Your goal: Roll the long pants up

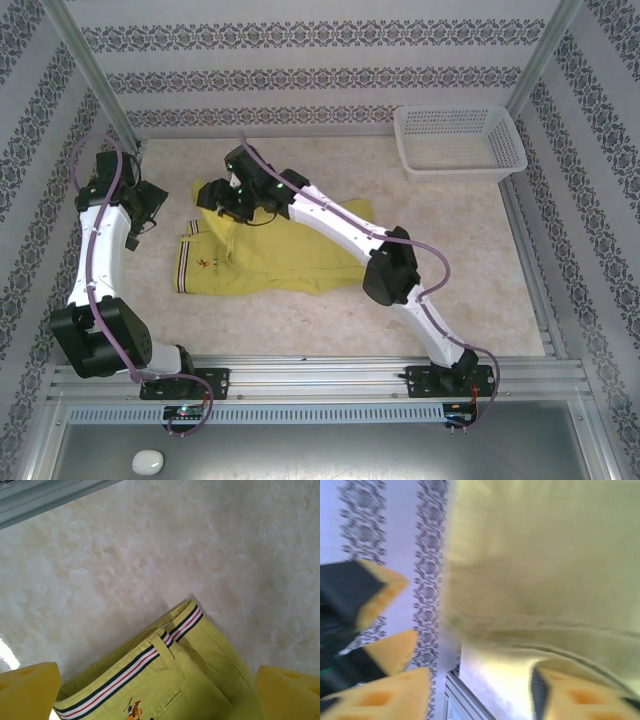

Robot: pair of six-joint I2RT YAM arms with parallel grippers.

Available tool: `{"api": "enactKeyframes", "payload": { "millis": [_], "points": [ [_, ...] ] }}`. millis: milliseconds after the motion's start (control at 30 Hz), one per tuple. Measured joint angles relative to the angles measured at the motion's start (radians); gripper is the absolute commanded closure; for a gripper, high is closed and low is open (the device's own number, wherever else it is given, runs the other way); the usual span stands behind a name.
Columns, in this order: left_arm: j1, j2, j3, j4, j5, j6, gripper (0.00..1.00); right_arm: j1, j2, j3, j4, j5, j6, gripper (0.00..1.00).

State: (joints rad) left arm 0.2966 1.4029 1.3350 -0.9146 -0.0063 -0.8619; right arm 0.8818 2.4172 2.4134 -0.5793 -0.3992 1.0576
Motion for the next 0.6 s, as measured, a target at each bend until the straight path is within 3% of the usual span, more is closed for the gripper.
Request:
{"api": "enactKeyframes", "payload": {
  "millis": [133,233,267,300,333,367,500,600],
  "points": [
    [0.0,-0.007,-0.002,0.0,0.011,0.003,0.0,0.0,0.041,-0.005,-0.084,0.015,-0.048,0.13],
    [0.0,-0.011,-0.002,0.0,0.03,0.009,0.11,-0.012,0.023,-0.011,-0.17,0.068,-0.127,0.22],
    [0.0,-0.013,-0.002,0.001,0.043,0.011,0.32,-0.022,0.002,-0.027,-0.201,0.091,-0.163,0.36],
    [0.0,-0.016,-0.002,0.002,0.06,0.006,0.67,-0.035,-0.029,-0.056,-0.227,0.113,-0.198,0.66],
    [-0.001,-0.021,-0.002,0.005,0.074,0.005,0.87,-0.05,-0.061,-0.092,-0.245,0.131,-0.23,0.94],
    [-0.002,-0.027,-0.003,0.01,0.088,0.002,1.0,-0.073,-0.115,-0.145,-0.261,0.154,-0.264,1.0],
    [-0.042,-0.073,-0.043,0.083,0.137,-0.035,1.0,-0.196,-0.323,-0.362,-0.293,0.227,-0.369,1.0],
    [-0.158,-0.092,-0.109,0.169,0.158,-0.09,1.0,-0.292,-0.426,-0.495,-0.292,0.26,-0.417,1.0]
  ]
}}
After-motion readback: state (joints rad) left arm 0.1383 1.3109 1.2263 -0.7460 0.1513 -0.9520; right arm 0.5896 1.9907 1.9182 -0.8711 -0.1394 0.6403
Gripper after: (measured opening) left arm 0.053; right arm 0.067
